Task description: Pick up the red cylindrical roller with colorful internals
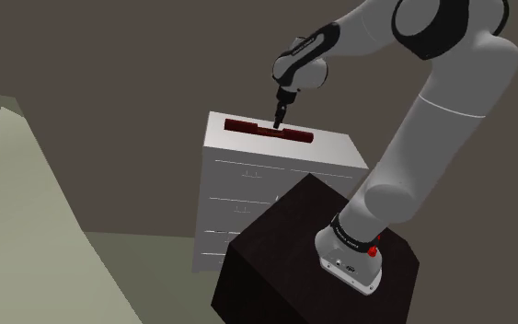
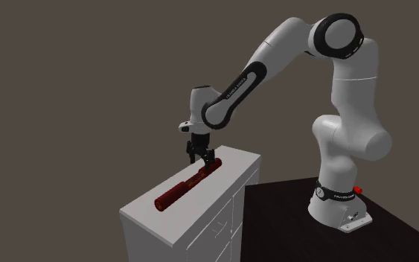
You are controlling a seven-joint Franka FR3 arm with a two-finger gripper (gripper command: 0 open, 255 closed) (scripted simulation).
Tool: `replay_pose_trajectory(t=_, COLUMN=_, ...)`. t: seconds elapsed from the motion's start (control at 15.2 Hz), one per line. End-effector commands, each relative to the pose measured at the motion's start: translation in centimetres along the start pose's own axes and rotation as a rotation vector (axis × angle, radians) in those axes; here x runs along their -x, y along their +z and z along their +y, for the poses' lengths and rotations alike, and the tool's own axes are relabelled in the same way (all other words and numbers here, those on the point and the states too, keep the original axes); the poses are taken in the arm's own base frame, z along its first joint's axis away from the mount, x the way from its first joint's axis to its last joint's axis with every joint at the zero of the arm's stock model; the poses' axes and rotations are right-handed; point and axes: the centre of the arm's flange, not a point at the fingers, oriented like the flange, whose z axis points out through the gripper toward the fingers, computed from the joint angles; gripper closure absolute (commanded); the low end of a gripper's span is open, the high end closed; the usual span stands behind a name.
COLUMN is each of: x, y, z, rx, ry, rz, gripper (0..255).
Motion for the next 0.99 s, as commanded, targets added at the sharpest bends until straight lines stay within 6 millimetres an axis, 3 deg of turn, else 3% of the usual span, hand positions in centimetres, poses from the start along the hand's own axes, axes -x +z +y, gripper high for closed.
replay_pose_trajectory(t=0.0, x=-0.5, y=2.1, z=1.4, rx=-0.001, ry=-0.04, rz=-0.006, gripper=0)
replay_pose_trajectory(t=0.13, x=-0.8, y=3.7, z=2.7, rx=-0.002, ry=-0.068, rz=-0.01, gripper=0)
replay_pose_trajectory(t=0.73, x=-0.7, y=7.7, z=2.6, rx=-0.002, ry=-0.068, rz=-0.01, gripper=0)
replay_pose_trajectory(t=0.79, x=-0.6, y=7.7, z=2.5, rx=-0.002, ry=-0.068, rz=-0.01, gripper=255)
replay_pose_trajectory(t=0.92, x=-0.5, y=7.7, z=2.5, rx=-0.002, ry=-0.068, rz=-0.01, gripper=255)
